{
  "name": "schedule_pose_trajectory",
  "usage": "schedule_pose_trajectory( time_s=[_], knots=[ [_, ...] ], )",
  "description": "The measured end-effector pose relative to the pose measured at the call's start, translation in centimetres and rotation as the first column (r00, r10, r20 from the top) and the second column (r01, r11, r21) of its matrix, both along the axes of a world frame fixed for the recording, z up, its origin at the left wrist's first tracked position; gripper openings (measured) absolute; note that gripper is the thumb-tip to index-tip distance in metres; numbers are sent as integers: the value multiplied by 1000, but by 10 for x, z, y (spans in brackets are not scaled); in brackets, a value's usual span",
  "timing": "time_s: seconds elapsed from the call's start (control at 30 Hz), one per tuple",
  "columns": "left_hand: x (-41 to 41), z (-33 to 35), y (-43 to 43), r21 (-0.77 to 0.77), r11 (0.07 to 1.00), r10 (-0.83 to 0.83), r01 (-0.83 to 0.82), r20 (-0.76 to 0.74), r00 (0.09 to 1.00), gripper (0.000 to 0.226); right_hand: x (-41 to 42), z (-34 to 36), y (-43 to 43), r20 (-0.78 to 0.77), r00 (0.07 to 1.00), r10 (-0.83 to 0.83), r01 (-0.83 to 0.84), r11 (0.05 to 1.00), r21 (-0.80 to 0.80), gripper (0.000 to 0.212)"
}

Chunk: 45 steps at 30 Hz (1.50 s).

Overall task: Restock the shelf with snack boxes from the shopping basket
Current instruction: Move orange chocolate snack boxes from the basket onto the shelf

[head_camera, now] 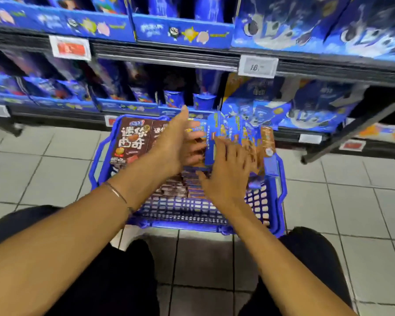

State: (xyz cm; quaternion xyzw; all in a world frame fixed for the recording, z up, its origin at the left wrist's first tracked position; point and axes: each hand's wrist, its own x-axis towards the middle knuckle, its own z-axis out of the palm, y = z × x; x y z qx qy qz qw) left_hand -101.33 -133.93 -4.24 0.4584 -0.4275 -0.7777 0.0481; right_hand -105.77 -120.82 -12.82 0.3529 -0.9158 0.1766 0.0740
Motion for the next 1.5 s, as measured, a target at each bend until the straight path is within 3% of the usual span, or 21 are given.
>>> schedule_pose_trajectory(
  time_s=[0.13, 0.27, 0.33, 0.43, 0.53, 0.6, 0.63, 0.7, 0.77, 0.87, 1.0, 1.3, 1.4, 1.5],
  knots=[
    [-3, 18, 22, -182, 983, 19, -10, 48, 999, 44, -2, 5, 13, 3, 999, -50, 50, 992, -116, 74],
    [3, 14, 23, -56, 998, -32, 37, 95, 995, 53, 11, 19, 4, 124, 989, -82, 130, 882, -453, 67],
    [6, 14, 18, 10, 999, -52, 52, 33, 998, 59, 23, 29, 3, 112, 994, 3, 60, 832, -552, 66],
    [11, 17, 11, 43, 996, -76, 83, -154, 985, 60, 38, 43, 4, 34, 978, 206, -157, 831, -533, 70],
    [15, 21, 6, 54, 999, 14, -4, -187, 982, 40, 35, 52, 12, -7, 897, 443, -369, 739, -564, 63],
    [19, 23, 3, 49, 995, 94, -86, -170, 981, 36, 24, 49, 21, 56, 873, 484, -307, 636, -708, 46],
    [21, 23, 1, 48, 992, 122, -116, -159, 980, 39, 17, 47, 24, 141, 891, 432, -182, 623, -761, 39],
    [27, 22, -3, 33, 988, 153, -150, -133, 979, 40, -2, 43, 29, 358, 906, 227, 103, 701, -706, 38],
    [33, 21, -7, 31, 990, 144, -141, -124, 982, 35, -25, 32, 27, 396, 918, -41, 221, 879, -422, 50],
    [39, 18, -10, 32, 992, 128, -125, -125, 984, 38, -40, 20, 19, 313, 942, -123, 153, 986, -73, 65],
    [44, 17, -10, 30, 993, 117, -114, -153, 981, 45, -40, 4, 9, 272, 954, -128, 98, 988, 122, 71],
    [46, 20, -4, 15, 996, 92, -91, -161, 983, 44, -29, -9, 10, 216, 966, -141, 124, 988, 92, 64],
    [45, 19, -4, 12, 997, 78, -77, -174, 982, 43, -25, 3, 11, 336, 932, -133, 199, 965, -169, 58],
    [45, 16, -4, 23, 997, 83, -80, -188, 979, 45, -19, 27, 11, 346, 937, -53, 220, 857, -465, 53]
  ],
)
